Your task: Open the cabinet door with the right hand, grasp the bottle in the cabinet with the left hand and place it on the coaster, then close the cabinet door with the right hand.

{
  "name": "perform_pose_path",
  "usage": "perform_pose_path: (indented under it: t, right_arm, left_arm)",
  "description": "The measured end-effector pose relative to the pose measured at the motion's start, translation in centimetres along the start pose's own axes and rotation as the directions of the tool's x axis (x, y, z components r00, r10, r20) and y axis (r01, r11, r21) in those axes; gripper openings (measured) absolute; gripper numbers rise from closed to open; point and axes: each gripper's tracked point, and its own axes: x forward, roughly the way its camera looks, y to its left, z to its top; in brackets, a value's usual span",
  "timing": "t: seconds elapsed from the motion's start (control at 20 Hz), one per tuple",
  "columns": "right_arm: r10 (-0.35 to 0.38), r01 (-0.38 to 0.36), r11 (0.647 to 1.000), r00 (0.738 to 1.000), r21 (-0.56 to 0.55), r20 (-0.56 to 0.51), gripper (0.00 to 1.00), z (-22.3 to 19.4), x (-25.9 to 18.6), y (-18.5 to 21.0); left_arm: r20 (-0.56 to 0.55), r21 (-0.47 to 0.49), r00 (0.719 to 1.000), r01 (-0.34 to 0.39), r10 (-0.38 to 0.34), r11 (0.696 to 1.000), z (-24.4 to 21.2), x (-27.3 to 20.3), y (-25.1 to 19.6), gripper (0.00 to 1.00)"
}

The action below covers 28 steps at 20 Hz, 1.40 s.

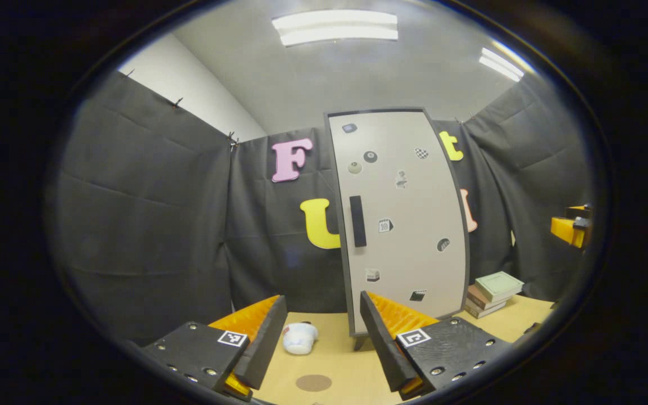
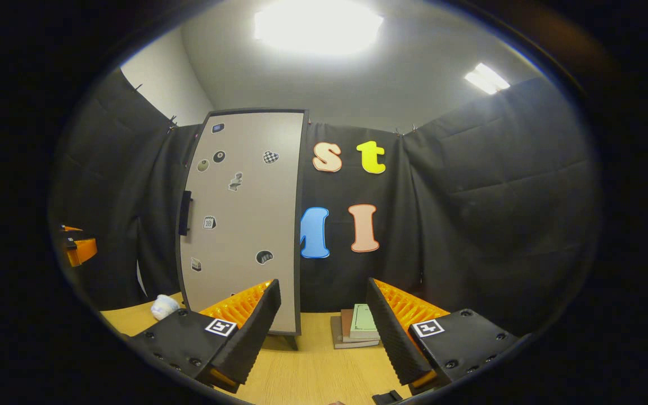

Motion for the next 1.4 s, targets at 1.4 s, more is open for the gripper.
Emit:
perform_pose_path:
  t: [1.4]
  right_arm:
    - [0.191, -0.193, 0.981, 0.98, 0.025, 0.048, 0.96, 4.8, 9.7, 9.5]
  left_arm:
    - [0.004, 0.019, 0.987, -0.162, 0.162, 0.987, -1.5, 2.4, 7.0, 0.81]
